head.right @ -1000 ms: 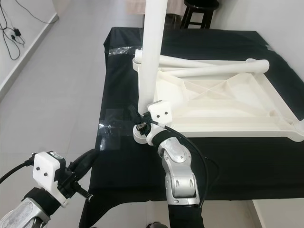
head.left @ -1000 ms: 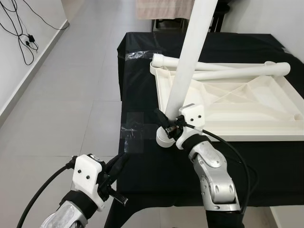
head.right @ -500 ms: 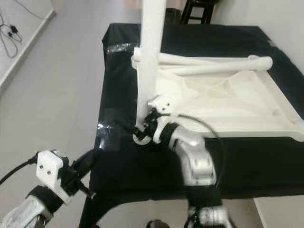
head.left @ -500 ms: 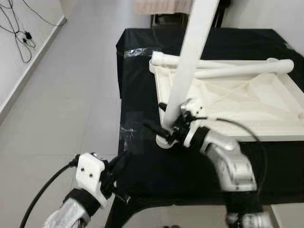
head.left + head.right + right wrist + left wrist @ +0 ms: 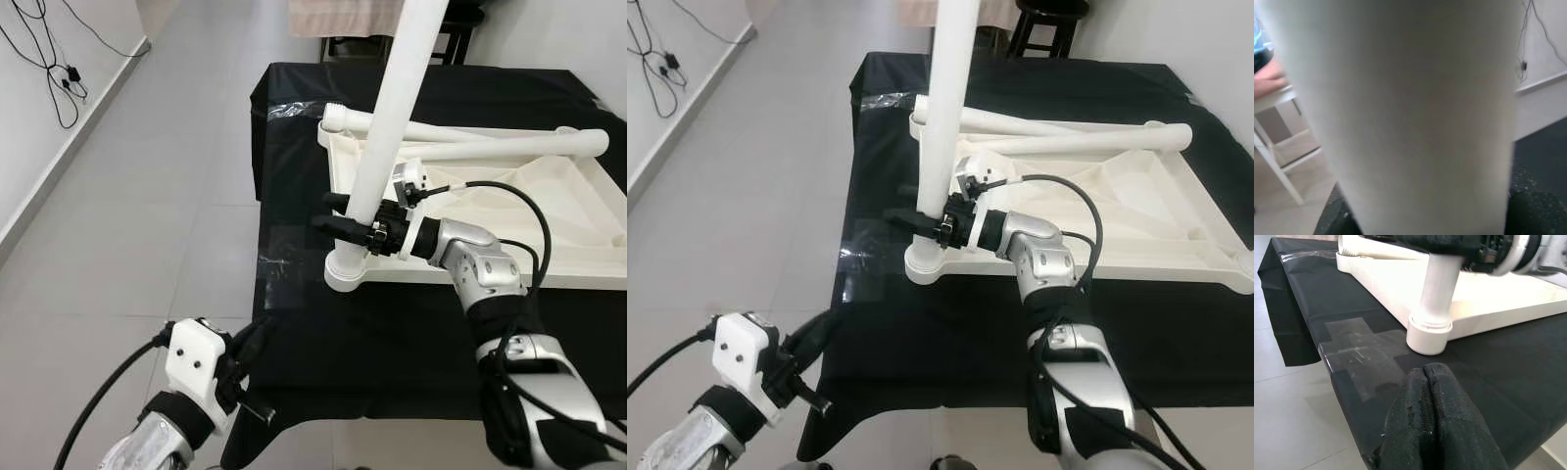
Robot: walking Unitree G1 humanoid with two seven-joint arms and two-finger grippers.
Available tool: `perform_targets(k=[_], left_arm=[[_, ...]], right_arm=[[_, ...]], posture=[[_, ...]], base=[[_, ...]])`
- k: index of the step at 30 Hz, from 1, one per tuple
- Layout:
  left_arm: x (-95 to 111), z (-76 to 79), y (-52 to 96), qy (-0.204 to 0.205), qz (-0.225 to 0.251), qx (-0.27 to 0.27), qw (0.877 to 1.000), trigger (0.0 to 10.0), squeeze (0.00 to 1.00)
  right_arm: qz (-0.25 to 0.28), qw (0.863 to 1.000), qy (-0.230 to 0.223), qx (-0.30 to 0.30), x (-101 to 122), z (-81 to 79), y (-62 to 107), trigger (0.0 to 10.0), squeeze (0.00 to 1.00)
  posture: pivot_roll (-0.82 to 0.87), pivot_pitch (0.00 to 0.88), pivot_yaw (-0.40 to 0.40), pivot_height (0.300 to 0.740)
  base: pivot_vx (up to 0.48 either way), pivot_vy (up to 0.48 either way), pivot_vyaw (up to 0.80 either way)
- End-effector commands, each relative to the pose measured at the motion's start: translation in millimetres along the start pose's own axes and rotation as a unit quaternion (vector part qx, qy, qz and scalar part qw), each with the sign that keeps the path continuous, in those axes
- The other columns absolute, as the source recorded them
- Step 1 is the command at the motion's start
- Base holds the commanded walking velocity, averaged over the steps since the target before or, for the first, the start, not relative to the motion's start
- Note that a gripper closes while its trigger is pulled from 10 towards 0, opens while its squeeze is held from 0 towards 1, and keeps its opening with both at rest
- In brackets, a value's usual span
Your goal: Building children table
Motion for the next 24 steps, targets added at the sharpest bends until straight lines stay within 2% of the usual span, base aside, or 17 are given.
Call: perform_targets(k=[1,6,9,11,12,13,14,15,16,18,19,20,21,24], left_arm=[[-5.5,2.5,1.2,0.003,-0.009,0.001,1.0,10.0,0.0],[-5.0,2.9,1.7,0.003,-0.009,0.001,1.0,10.0,0.0],[-3.9,1.6,3.0,0.002,-0.008,0.002,1.0,10.0,0.0],[-3.2,-1.0,5.4,0.001,-0.008,0.003,1.0,10.0,0.0],[-3.0,-2.4,6.5,0.0,-0.009,0.003,1.0,10.0,0.0],[-2.9,-3.2,7.2,0.0,-0.009,0.003,1.0,10.0,0.0],[-2.9,-3.2,7.2,0.0,-0.009,0.003,1.0,10.0,0.0],[-2.9,-4.9,7.9,0.0,-0.009,0.004,1.0,10.0,0.0],[-2.8,-5.8,8.3,-0.001,-0.009,0.004,1.0,10.0,0.0],[-2.8,-5.8,8.3,-0.001,-0.009,0.004,1.0,10.0,0.0],[-3.1,-6.8,7.9,-0.001,-0.009,0.004,1.0,10.0,0.0],[-3.6,-7.1,7.2,-0.002,-0.01,0.004,1.0,10.0,0.0],[-3.6,-7.2,6.5,-0.003,-0.009,0.004,1.0,10.0,0.0],[-3.6,-7.4,6.2,-0.003,-0.009,0.004,1.0,10.0,0.0]], right_arm=[[0.017,1.0,-0.02,-0.011,-1.1,7.8,8.9,0.0,0.0],[0.034,0.999,-0.002,-0.037,-7.5,15.2,24.4,0.0,0.0],[0.022,0.995,0.044,-0.089,-21.0,16.9,35.3,0.0,0.0],[0.005,0.984,0.051,-0.17,-41.0,8.6,32.4,0.0,0.0],[-0.015,0.965,0.078,-0.249,-50.7,9.5,33.0,0.0,0.0],[-0.023,0.947,0.101,-0.305,-54.0,9.9,35.9,0.0,0.0],[-0.023,0.947,0.101,-0.305,-54.0,9.9,35.9,0.0,0.0],[-0.002,0.903,0.097,-0.419,-57.3,10.7,47.8,0.0,0.0],[0.011,0.886,0.056,-0.46,-71.9,-1.8,48.8,0.0,0.0],[0.011,0.886,0.056,-0.46,-71.9,-1.8,48.8,0.0,0.0],[-0.013,0.891,0.066,-0.449,-84.4,-13.0,38.4,0.0,0.0],[-0.009,0.893,0.056,-0.446,-85.0,-10.0,34.4,0.0,0.0],[-0.004,0.898,0.069,-0.434,-80.5,-6.9,27.5,0.0,0.0],[0.004,0.896,0.081,-0.436,-74.8,-3.1,25.9,0.0,0.0]], posture=[[0.15,0.128,-0.086,0.74],[0.14,0.138,-0.08,0.74],[0.14,0.143,-0.082,0.74],[0.13,0.163,-0.083,0.74],[0.12,0.165,-0.082,0.74],[0.12,0.165,-0.082,0.74],[0.12,0.165,-0.082,0.74],[0.1,0.173,-0.069,0.74],[0.1,0.173,-0.069,0.74],[0.1,0.173,-0.069,0.74],[0.11,0.17,-0.065,0.74],[0.13,0.159,-0.079,0.74],[0.13,0.156,-0.088,0.74],[0.13,0.156,-0.088,0.74]], base=[[0.0,0.0,0.0],[0.0,0.0,0.0],[0.0,0.0,0.0],[0.0,0.0,0.0],[0.0,0.0,0.0],[0.0,0.0,0.0],[0.0,0.0,0.0],[0.0,0.0,0.0],[0.0,0.0,0.0],[0.0,0.0,0.0],[0.0,0.0,0.0],[0.0,0.0,0.0],[0.0,0.0,0.0],[0.0,0.0,0.0]])
Point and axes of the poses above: a point about 5 cm out from each wrist's last joint towards the gripper, its own y axis pointing back from the gripper into the wrist, its own x axis along the axis of the wrist's last joint, z = x × y, the point moved 6 cm from there along -y, pointing out of the wrist towards the gripper, and after that the axes turned 12 degrees about -y, right-handed, at the moved point
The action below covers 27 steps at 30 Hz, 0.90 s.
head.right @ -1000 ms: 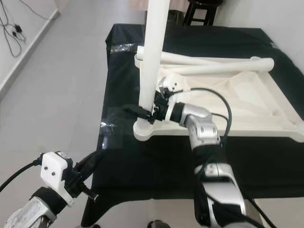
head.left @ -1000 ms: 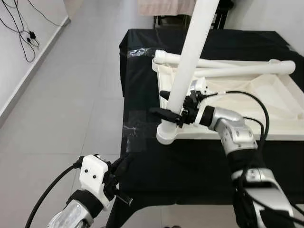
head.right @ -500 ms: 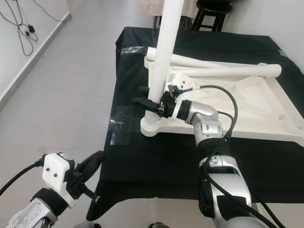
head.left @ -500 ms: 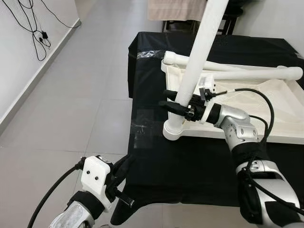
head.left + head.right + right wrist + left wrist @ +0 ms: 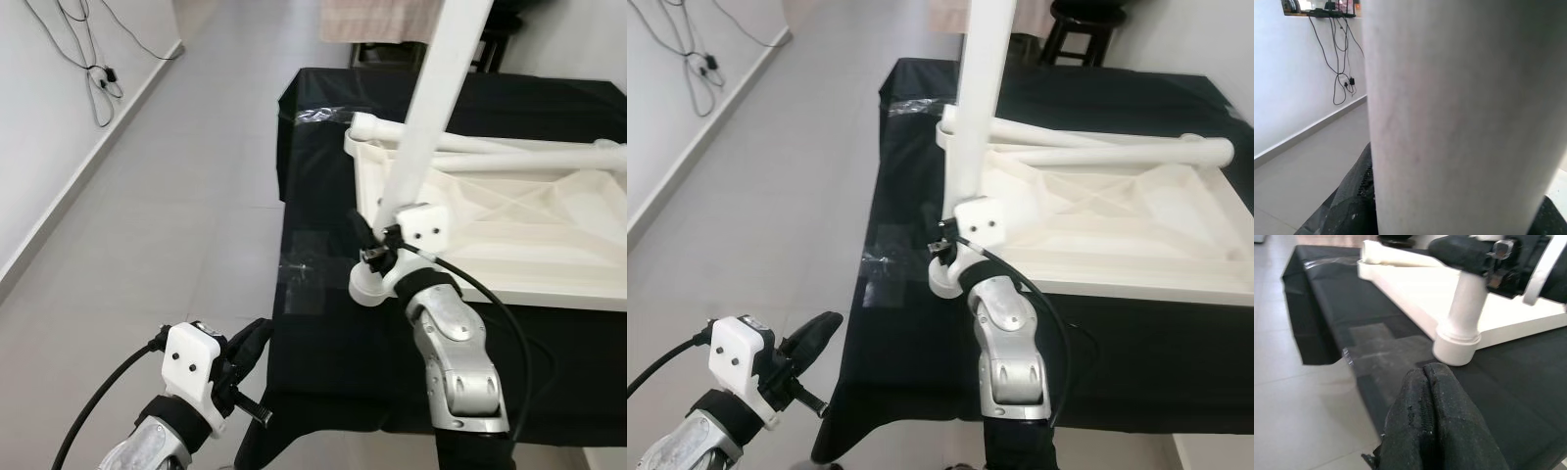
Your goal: Building children table
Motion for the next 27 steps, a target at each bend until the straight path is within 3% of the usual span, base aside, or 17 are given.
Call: perform_targets(k=[1,3,6,7,8,9,10,11,13,14,15,16,19,20,23,24,27], left_arm=[[-4.5,1.3,2.5,0.0,-0.011,-0.004,1.0,10.0,0.0],[-4.8,0.1,2.2,0.0,-0.011,-0.005,1.0,10.0,0.0],[-4.8,0.1,2.2,0.0,-0.011,-0.005,1.0,10.0,0.0],[-4.9,0.1,1.8,0.0,-0.011,-0.005,1.0,10.0,0.0],[-4.9,0.1,1.8,0.0,-0.011,-0.005,1.0,10.0,0.0],[-4.9,0.6,1.2,0.0,-0.011,-0.006,1.0,10.0,0.0],[-4.9,0.6,1.2,0.0,-0.011,-0.006,1.0,10.0,0.0],[-5.0,1.8,0.5,0.0,-0.011,-0.007,1.0,10.0,0.0],[-5.0,1.8,0.5,0.0,-0.011,-0.007,1.0,10.0,0.0],[-5.1,3.0,-0.3,0.001,-0.011,-0.008,1.0,10.0,0.0],[-5.1,4.2,-1.2,0.001,-0.011,-0.008,1.0,10.0,0.0],[-5.1,5.3,-1.9,0.001,-0.01,-0.008,1.0,10.0,0.0],[-5.1,5.3,-1.9,0.001,-0.01,-0.008,1.0,10.0,0.0],[-5.2,5.8,-2.4,0.002,-0.01,-0.009,1.0,10.0,0.0],[-5.2,7.3,-3.5,0.002,-0.01,-0.009,1.0,10.0,0.0],[-5.2,7.6,-3.7,0.002,-0.01,-0.009,1.0,10.0,0.0],[-5.1,7.9,-3.8,0.002,-0.009,-0.009,1.0,10.0,0.0]], right_arm=[[-0.088,0.995,0.031,-0.04,-44.3,23.4,8.2,0.0,0.0],[-0.08,0.996,0.016,-0.036,-39.9,11.3,5.3,0.0,0.0],[-0.08,0.996,0.016,-0.036,-39.9,11.3,5.3,0.0,0.0],[-0.081,0.996,0.008,-0.04,-39.4,10.5,5.3,3.5,0.0],[-0.081,0.996,0.008,-0.04,-39.4,10.5,5.3,3.5,0.0],[-0.075,0.997,-0.001,-0.033,-32.3,9.1,1.3,10.0,1.0],[-0.075,0.997,-0.001,-0.033,-32.3,9.1,1.3,10.0,1.0],[-0.058,0.998,-0.024,0.013,-19.6,3.4,-8.3,10.0,1.0],[-0.058,0.998,-0.024,0.013,-19.6,3.4,-8.3,10.0,1.0],[-0.04,0.995,-0.041,0.079,-4.3,-1.7,-16.3,10.0,1.0],[-0.028,0.988,-0.048,0.142,8.7,-2.3,-20.6,10.0,0.4],[-0.023,0.978,-0.044,0.203,18.3,0.6,-20.8,10.0,0.0],[-0.023,0.978,-0.044,0.203,18.3,0.6,-20.8,10.0,0.0],[-0.022,0.971,-0.038,0.235,23.2,4.0,-19.5,10.0,0.0],[-0.083,0.913,-0.048,0.397,17.4,2.4,6.1,10.0,0.0],[-0.104,0.903,-0.034,0.416,11.7,4.7,9.8,10.0,0.0],[-0.117,0.908,-0.021,0.403,8.9,12.7,2.2,10.0,0.0]], posture=[[0.13,0.156,-0.088,0.74],[0.13,0.155,-0.071,0.74],[0.13,0.155,-0.071,0.74],[0.12,0.155,-0.07,0.74],[0.12,0.155,-0.07,0.74],[0.13,0.152,-0.068,0.74],[0.13,0.152,-0.068,0.74],[0.14,0.148,-0.072,0.74],[0.14,0.148,-0.072,0.74],[0.14,0.146,-0.074,0.74],[0.14,0.143,-0.074,0.74],[0.14,0.14,-0.077,0.74],[0.14,0.14,-0.077,0.74],[0.14,0.14,-0.077,0.74],[0.16,0.136,-0.081,0.74],[0.16,0.136,-0.081,0.74],[0.16,0.137,-0.083,0.74]], base=[[0.0,0.0,0.0],[0.0,0.0,0.0],[0.0,0.0,0.0],[0.0,0.0,0.0],[0.0,0.0,0.0],[0.0,0.0,0.0],[0.0,0.0,0.0],[0.0,0.0,0.0],[0.0,0.0,0.0],[0.0,0.0,0.0],[0.0,0.0,0.0],[0.0,0.0,0.0],[0.0,0.0,0.0],[0.0,0.0,0.0],[0.0,0.0,0.0],[0.0,0.0,0.0],[0.0,0.0,0.0]])
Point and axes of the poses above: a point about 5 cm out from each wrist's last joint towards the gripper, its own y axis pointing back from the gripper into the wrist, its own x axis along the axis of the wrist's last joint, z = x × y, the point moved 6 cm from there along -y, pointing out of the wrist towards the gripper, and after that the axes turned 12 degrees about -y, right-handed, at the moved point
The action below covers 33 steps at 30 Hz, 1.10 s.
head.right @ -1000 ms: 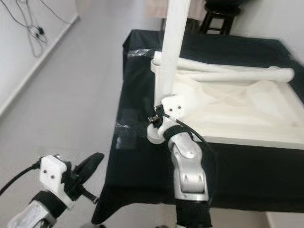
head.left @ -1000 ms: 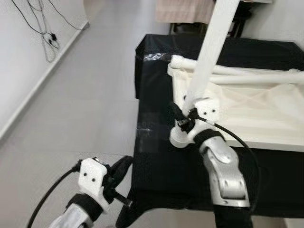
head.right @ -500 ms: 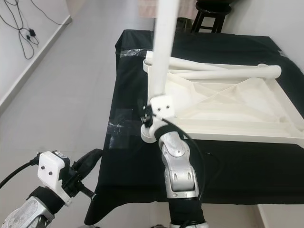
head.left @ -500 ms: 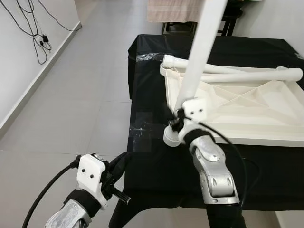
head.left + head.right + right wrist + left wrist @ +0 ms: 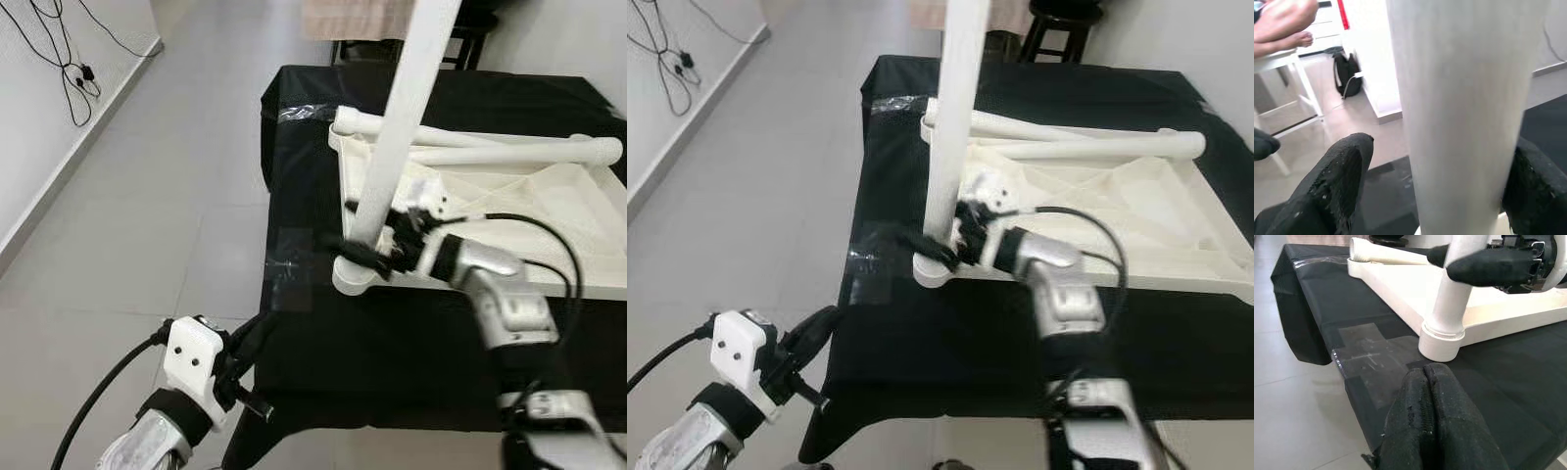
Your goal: Building children table
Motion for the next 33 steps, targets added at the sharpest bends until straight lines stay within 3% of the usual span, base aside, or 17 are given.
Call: perform_targets(k=[1,3,4,5,6,19,22,23,24,25,27,29,30,33], left_arm=[[-6.8,3.4,1.3,0.006,-0.014,-0.003,1.0,10.0,0.0],[-6.5,3.8,1.1,0.006,-0.014,-0.003,1.0,10.0,0.0],[-6.4,3.9,1.3,0.006,-0.014,-0.003,1.0,10.0,0.0],[-6.4,3.9,1.3,0.006,-0.014,-0.003,1.0,10.0,0.0],[-6.3,4.0,1.5,0.007,-0.014,-0.003,1.0,10.0,0.0],[-6.3,3.9,2.4,0.007,-0.014,-0.003,1.0,10.0,0.0],[-5.8,2.7,4.3,0.006,-0.014,-0.002,1.0,10.0,0.0],[-5.4,1.6,5.6,0.006,-0.014,-0.002,1.0,10.0,0.0],[-5.4,1.6,5.6,0.006,-0.014,-0.002,1.0,10.0,0.0],[-5.2,0.4,6.5,0.006,-0.014,-0.001,1.0,10.0,0.0],[-5.1,-2.4,7.9,0.006,-0.015,-0.001,1.0,10.0,0.0],[-5.5,-4.3,7.6,0.004,-0.015,-0.001,1.0,10.0,0.0],[-5.7,-4.6,7.4,0.004,-0.015,-0.001,1.0,10.0,0.0],[-6.4,-4.3,6.0,0.003,-0.016,-0.001,1.0,10.0,0.0]], right_arm=[[-0.007,1.0,0.006,0.012,-1.6,-1.9,-3.4,10.0,0.0],[0.013,1.0,-0.014,-0.009,8.5,11.8,-3.1,10.0,0.0],[0.023,0.999,-0.022,-0.027,11.3,20.5,-1.1,4.4,0.0],[0.023,0.999,-0.022,-0.027,11.3,20.5,-1.1,4.4,0.0],[0.031,0.998,-0.031,-0.042,12.1,26.9,1.2,0.0,0.0],[0.051,0.996,-0.062,-0.027,-3.0,28.6,24.3,0.0,0.0],[0.025,0.995,-0.035,-0.09,-22.9,27.6,26.9,0.0,0.0],[0.004,0.981,-0.007,-0.195,-34.7,33.1,20.1,0.0,0.0],[0.004,0.981,-0.007,-0.195,-34.7,33.1,20.1,0.0,0.0],[0.0,0.963,0.018,-0.271,-38.3,36.8,19.0,0.0,0.0],[0.021,0.895,-0.039,-0.444,-61.1,19.3,27.6,0.0,0.0],[0.026,0.885,0.004,-0.465,-62.9,-3.4,20.1,0.0,0.0],[0.026,0.891,0.026,-0.453,-61.1,-8.2,14.5,0.0,0.0],[0.037,0.892,-0.009,-0.451,-59.5,5.4,15.4,0.0,0.0]], posture=[[0.16,0.137,-0.083,0.74],[0.16,0.138,-0.083,0.74],[0.16,0.138,-0.085,0.74],[0.16,0.138,-0.085,0.74],[0.16,0.14,-0.086,0.74],[0.16,0.144,-0.085,0.74],[0.15,0.153,-0.087,0.74],[0.15,0.161,-0.087,0.74],[0.15,0.161,-0.087,0.74],[0.14,0.164,-0.084,0.74],[0.11,0.17,-0.066,0.74],[0.12,0.165,-0.054,0.74],[0.12,0.165,-0.054,0.74],[0.12,0.157,-0.058,0.74]], base=[[0.0,0.0,0.0],[0.0,0.0,0.0],[0.0,0.0,0.0],[0.0,0.0,0.0],[0.0,0.0,0.0],[0.0,0.0,0.0],[0.0,0.0,0.0],[0.0,0.0,0.0],[0.0,0.0,0.0],[0.0,0.0,0.0],[0.0,0.0,0.0],[0.0,0.0,0.0],[0.0,0.0,0.0],[0.0,0.0,0.0]])
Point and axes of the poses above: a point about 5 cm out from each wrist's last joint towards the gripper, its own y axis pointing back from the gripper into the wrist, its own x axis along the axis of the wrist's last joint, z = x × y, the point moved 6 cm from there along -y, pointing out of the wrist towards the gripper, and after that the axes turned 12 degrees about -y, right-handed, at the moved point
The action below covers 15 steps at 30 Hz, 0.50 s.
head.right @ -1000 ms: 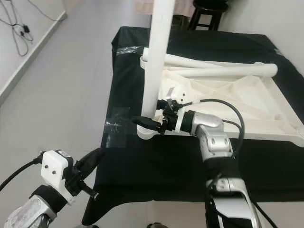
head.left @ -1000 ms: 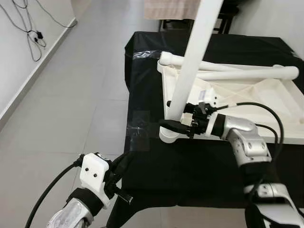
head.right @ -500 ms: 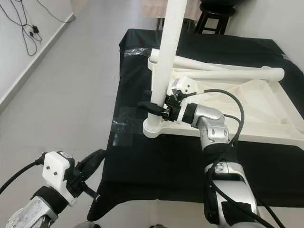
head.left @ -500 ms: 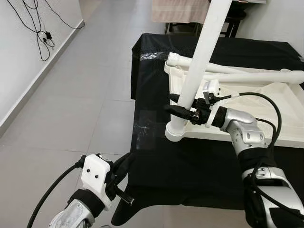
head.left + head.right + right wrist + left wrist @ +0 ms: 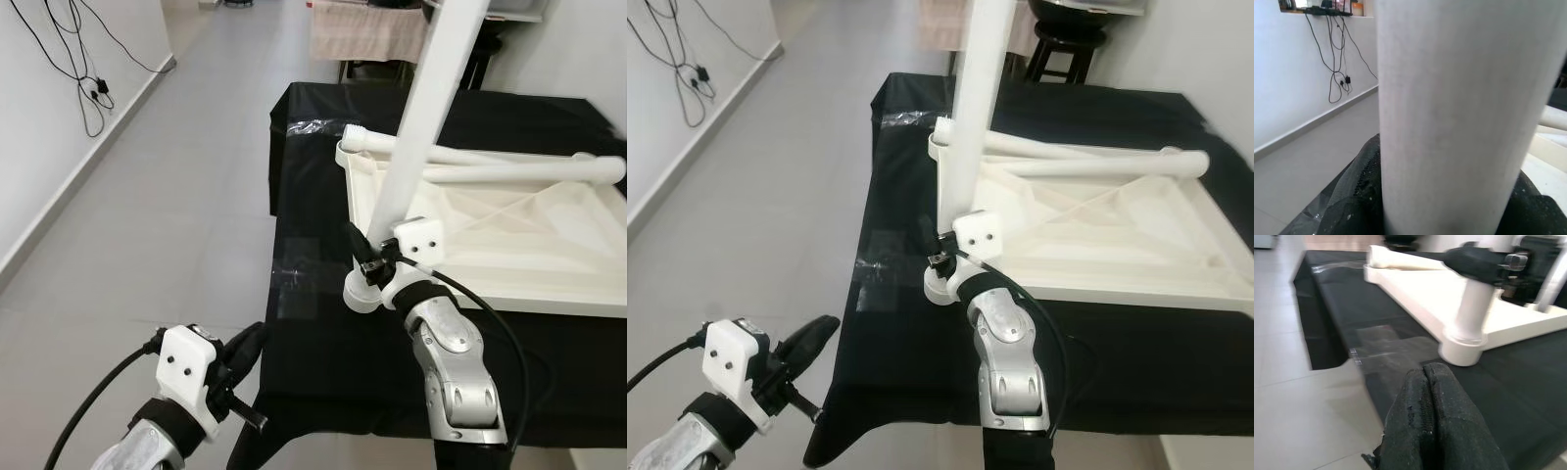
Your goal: Building children table
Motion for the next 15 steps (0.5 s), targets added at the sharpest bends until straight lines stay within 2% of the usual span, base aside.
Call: perform_targets(k=[1,2,3,5,6,9,10,12,13,14,15], left_arm=[[-4.7,2.0,0.2,0.002,-0.01,-0.006,1.0,10.0,0.0],[-4.6,2.0,-0.2,0.001,-0.01,-0.006,1.0,10.0,0.0],[-4.5,2.0,-0.5,0.002,-0.009,-0.006,1.0,10.0,0.0],[-4.4,2.0,-0.3,0.004,-0.008,-0.005,1.0,10.0,0.0],[-4.3,2.1,-0.5,0.004,-0.008,-0.005,1.0,10.0,0.0],[-4.3,2.4,-0.8,0.003,-0.008,-0.006,1.0,10.0,0.0],[-4.2,3.1,-1.2,0.003,-0.008,-0.007,1.0,10.0,0.0],[-4.1,3.5,-1.3,0.003,-0.008,-0.007,1.0,10.0,0.0],[-4.0,4.1,-1.7,0.003,-0.007,-0.007,1.0,10.0,0.0],[-4.1,4.9,-2.0,0.004,-0.007,-0.007,1.0,10.0,0.0],[-4.1,5.5,-2.4,0.004,-0.007,-0.007,1.0,10.0,0.0]], right_arm=[[-0.089,0.995,-0.008,-0.031,-44.0,20.3,5.4,0.0,0.0],[-0.094,0.995,-0.011,-0.025,-45.1,20.1,4.1,0.0,0.0],[-0.095,0.995,0.004,-0.014,-44.7,15.7,3.9,5.3,0.0],[-0.094,0.995,0.021,-0.029,-41.1,11.1,7.3,5.3,0.0],[-0.091,0.996,0.004,-0.014,-38.8,5.3,7.6,10.0,0.0],[-0.088,0.996,-0.02,0.006,-36.2,-1.1,8.0,10.0,0.0],[-0.076,0.991,-0.08,0.068,-25.8,-19.4,5.3,10.0,1.0],[-0.073,0.989,-0.096,0.086,-22.4,-24.2,4.9,10.0,1.0],[-0.053,0.982,-0.123,0.132,-9.4,-25.2,2.5,10.0,1.0],[-0.04,0.974,-0.135,0.179,1.7,-19.2,0.3,10.0,0.38],[-0.028,0.966,-0.129,0.221,12.1,-13.0,-0.7,10.0,0.0]], posture=[[0.13,0.156,-0.078,0.74],[0.13,0.156,-0.078,0.74],[0.13,0.155,-0.077,0.74],[0.13,0.155,-0.077,0.74],[0.12,0.152,-0.07,0.74],[0.12,0.152,-0.069,0.74],[0.12,0.15,-0.068,0.74],[0.12,0.15,-0.069,0.74],[0.12,0.148,-0.069,0.74],[0.13,0.144,-0.075,0.74],[0.13,0.142,-0.078,0.74]], base=[[0.0,0.0,0.0],[0.0,0.0,0.0],[0.0,0.0,0.0],[0.0,0.0,0.0],[0.0,0.0,0.0],[0.0,0.0,0.0],[0.0,0.0,0.0],[0.0,0.0,0.0],[0.0,0.0,0.0],[0.0,0.0,0.0],[0.0,0.0,0.0]])
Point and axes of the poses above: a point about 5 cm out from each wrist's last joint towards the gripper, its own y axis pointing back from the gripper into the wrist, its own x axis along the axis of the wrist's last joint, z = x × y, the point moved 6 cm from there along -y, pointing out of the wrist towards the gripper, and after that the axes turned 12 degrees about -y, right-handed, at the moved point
